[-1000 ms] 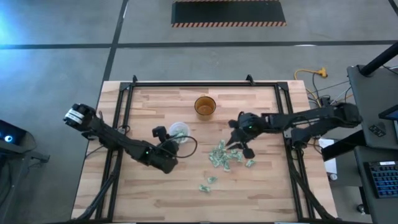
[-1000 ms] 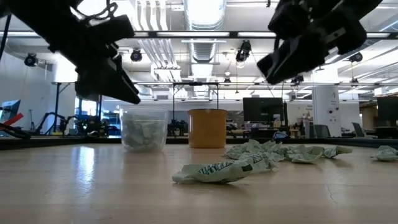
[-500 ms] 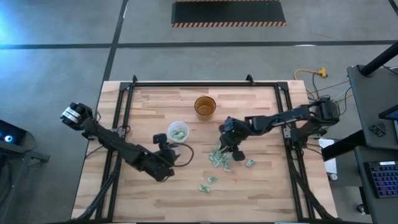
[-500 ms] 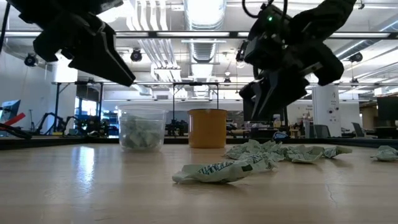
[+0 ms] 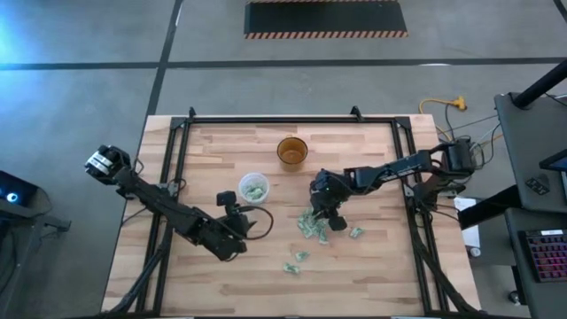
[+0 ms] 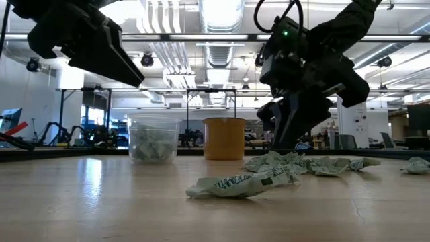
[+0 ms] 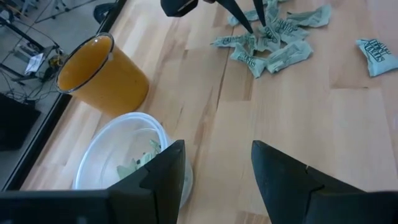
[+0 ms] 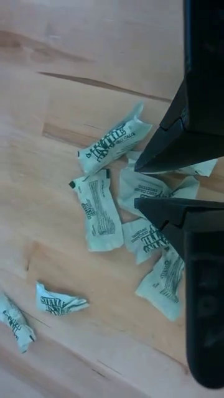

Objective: Pick and place Stevia / Truvia into bins
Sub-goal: Put the stevia packet into the transparent bin

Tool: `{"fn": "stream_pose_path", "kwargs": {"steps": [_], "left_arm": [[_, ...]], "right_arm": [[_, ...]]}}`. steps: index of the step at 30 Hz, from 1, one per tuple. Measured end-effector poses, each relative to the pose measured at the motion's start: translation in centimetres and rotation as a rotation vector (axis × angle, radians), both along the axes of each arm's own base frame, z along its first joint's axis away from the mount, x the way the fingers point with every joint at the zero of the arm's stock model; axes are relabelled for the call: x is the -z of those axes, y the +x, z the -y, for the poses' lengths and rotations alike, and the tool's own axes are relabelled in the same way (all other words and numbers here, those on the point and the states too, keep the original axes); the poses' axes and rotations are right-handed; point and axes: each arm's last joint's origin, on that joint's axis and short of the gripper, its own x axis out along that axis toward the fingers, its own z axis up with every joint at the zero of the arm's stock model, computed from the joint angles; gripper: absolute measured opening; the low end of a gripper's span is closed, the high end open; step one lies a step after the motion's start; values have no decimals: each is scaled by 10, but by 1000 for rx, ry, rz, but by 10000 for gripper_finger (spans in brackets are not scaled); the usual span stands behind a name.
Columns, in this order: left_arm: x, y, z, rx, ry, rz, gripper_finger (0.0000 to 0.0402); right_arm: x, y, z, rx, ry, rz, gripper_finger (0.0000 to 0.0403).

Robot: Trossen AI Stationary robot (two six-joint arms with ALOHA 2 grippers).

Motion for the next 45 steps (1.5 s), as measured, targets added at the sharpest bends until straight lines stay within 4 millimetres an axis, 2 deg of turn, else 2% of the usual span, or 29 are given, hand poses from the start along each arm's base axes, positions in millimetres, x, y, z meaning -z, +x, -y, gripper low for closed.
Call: {"fn": "stream_pose_path", "kwargs": {"steps": [7,25,31,34,45], "left_arm": [[0,0,1,3,0,0,169],[0,-1,2,10,0,0,169],[0,-1,2,10,0,-1,169],[0,-1,2,10,0,-1,169],[1,-5,6,36,5,-18,169]], "right_arm": [[9,4,1,14,-19,-9,68],[12,4,3,37,-72,-24,66],[13,3,2,4,-93,-24,16],[12,3,2,2,-94,-28,10],[-25,15,-5,-34,-104,21,8]]}}
